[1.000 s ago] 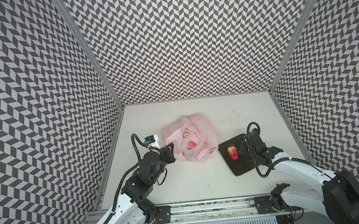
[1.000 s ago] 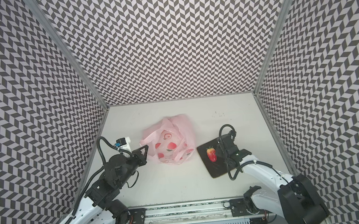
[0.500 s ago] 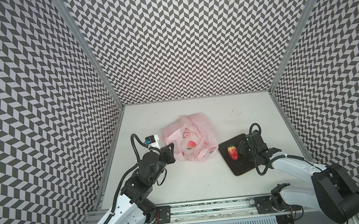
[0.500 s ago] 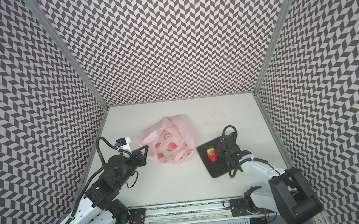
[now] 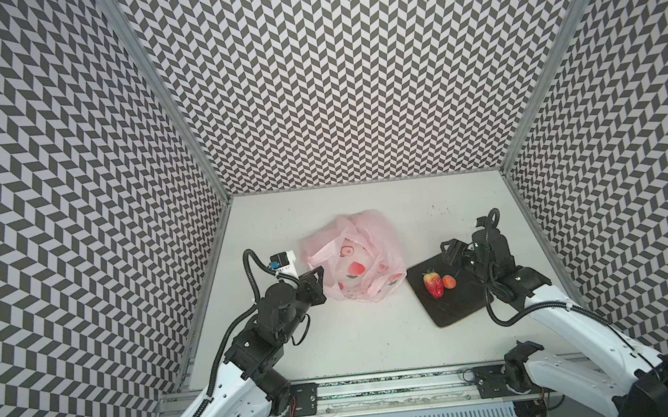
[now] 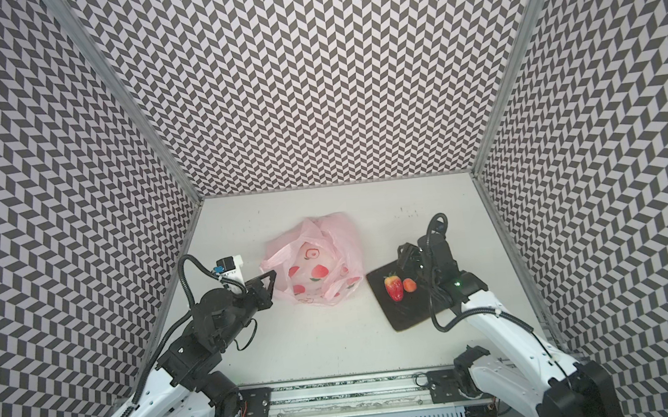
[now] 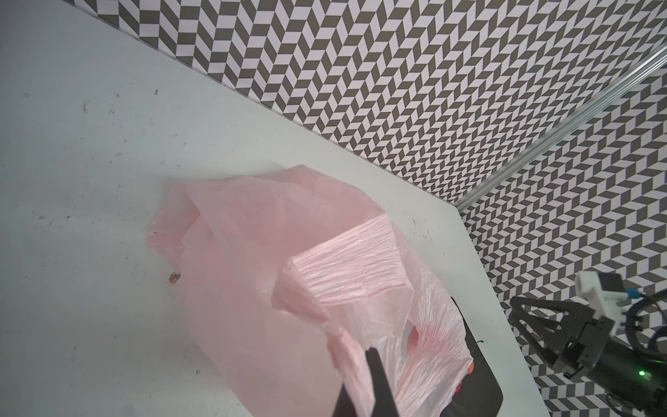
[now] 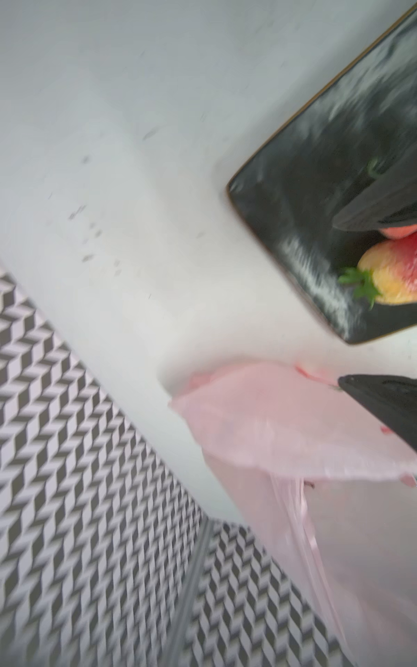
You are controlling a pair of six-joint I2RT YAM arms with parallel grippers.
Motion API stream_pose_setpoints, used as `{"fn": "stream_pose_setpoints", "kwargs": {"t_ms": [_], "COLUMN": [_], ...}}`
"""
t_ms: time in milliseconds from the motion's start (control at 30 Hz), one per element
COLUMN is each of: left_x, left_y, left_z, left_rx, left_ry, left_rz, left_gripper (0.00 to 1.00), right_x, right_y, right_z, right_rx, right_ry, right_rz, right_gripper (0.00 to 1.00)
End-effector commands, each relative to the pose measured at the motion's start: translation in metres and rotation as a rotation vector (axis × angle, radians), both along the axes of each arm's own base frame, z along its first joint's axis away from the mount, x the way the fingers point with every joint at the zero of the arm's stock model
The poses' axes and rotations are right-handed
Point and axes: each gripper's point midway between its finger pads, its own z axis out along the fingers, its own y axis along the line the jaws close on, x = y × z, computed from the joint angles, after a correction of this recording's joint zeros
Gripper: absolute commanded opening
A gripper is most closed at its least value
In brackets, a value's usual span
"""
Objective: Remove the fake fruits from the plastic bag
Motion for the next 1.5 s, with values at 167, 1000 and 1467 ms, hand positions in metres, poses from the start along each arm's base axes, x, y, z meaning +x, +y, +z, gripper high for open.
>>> {"fn": "stream_pose_setpoints", "kwargs": {"t_ms": [167, 1000, 1467], "left_x": [-0.002, -0.047, 0.042], "left_y": [0.002, 0.042, 0.046], "left_z": [-0.006, 0.035, 0.083], "left_rx": [-0.011, 0.115, 0.167], "left_ry": [0.022, 0.054, 0.263], "left_rz": [0.013, 0.009, 0.218], "left_gripper": [0.0, 0.88, 1.0], "right_x": [-0.017, 0.063, 0.057], "right_y": [0.143, 0.277, 0.251], "right_z": [0.066, -0.059, -0.09], "right_rx": [0.064, 0.009, -0.027], "right_ry": [-0.313, -0.07, 0.008], "right_rz": [0.502, 0.563, 0.523], "right_gripper": [0.45, 0.38, 0.42]}}
